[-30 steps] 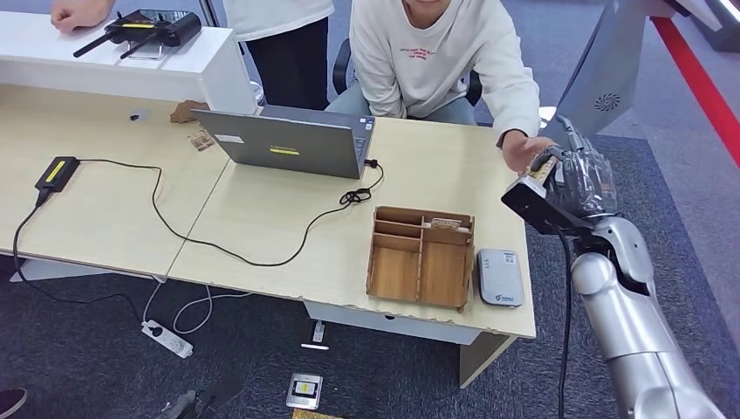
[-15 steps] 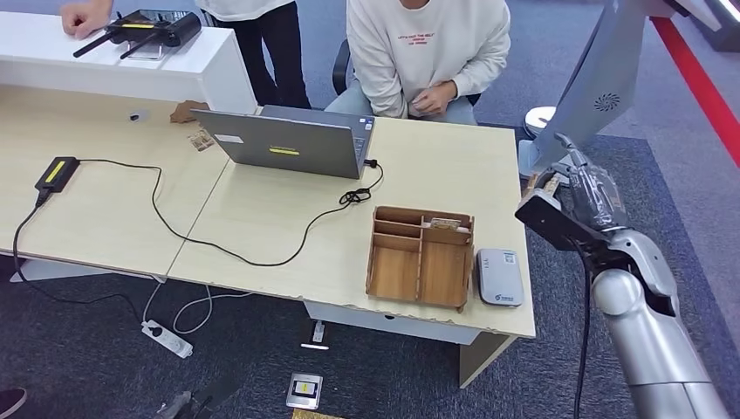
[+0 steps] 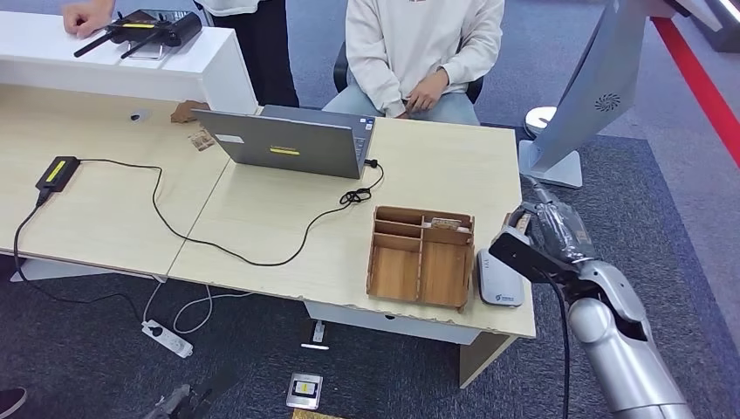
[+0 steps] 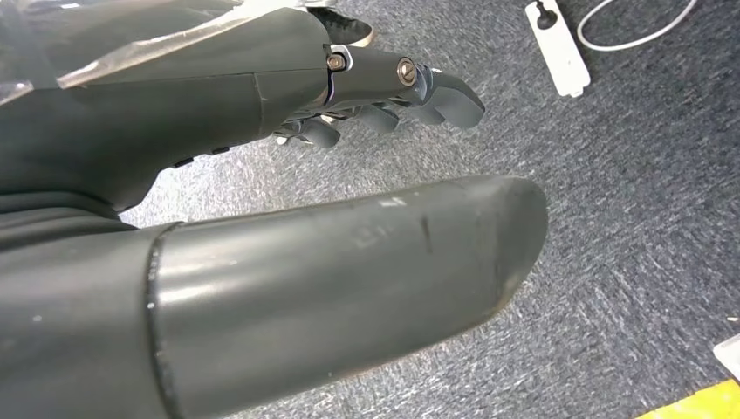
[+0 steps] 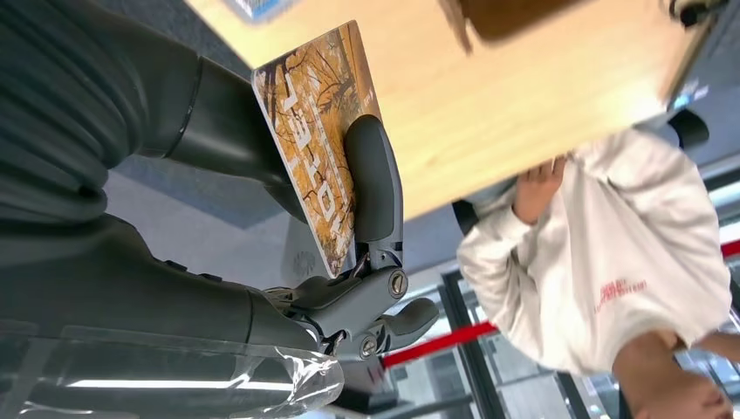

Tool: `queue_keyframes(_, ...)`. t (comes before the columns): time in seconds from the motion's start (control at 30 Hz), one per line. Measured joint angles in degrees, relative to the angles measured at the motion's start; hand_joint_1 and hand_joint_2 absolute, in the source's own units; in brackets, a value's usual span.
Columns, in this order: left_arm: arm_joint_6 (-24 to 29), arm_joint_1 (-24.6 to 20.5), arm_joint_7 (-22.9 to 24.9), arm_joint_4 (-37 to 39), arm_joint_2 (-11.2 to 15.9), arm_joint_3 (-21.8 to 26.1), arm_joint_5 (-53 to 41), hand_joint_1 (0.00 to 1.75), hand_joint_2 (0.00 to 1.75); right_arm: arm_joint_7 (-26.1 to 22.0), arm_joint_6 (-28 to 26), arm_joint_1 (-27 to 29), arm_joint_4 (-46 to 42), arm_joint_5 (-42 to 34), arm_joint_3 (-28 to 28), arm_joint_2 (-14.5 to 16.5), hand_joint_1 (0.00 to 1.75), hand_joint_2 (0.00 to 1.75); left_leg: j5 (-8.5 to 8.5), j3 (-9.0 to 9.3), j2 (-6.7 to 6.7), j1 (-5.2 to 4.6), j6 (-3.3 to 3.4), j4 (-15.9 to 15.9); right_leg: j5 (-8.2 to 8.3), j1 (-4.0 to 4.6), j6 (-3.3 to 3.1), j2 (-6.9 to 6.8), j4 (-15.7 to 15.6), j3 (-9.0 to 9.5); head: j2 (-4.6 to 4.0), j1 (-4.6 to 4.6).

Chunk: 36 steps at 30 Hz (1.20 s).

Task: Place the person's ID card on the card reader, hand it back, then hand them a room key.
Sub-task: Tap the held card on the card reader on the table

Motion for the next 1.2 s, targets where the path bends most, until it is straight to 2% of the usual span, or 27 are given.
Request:
queue_keyframes(0.33,-0.3,-0.3,0.2,0.1,0.2,-0.2,-1.1,0.00,0.00,1.3,-0.8,0.6,8.2,-0.3,2.8,2.7,1.75,1.75,0.00,0.00,0.01,-0.01,0.00,0.0,0.00,0.00,0.00,0.00,0.0,-0.01,0.00,0.01)
queue_keyframes(1.2,0.1,0.2,1.1,0.1,0.5,-0.8,-1.3,0.00,0.00,3.4,-0.4,1.0,14.1,-0.6,4.1,3.2,1.75,1.75,0.00,0.01,0.01,-0.01,0.00,0.0,0.00,0.00,0.00,0.00,0.0,-0.01,0.00,0.00)
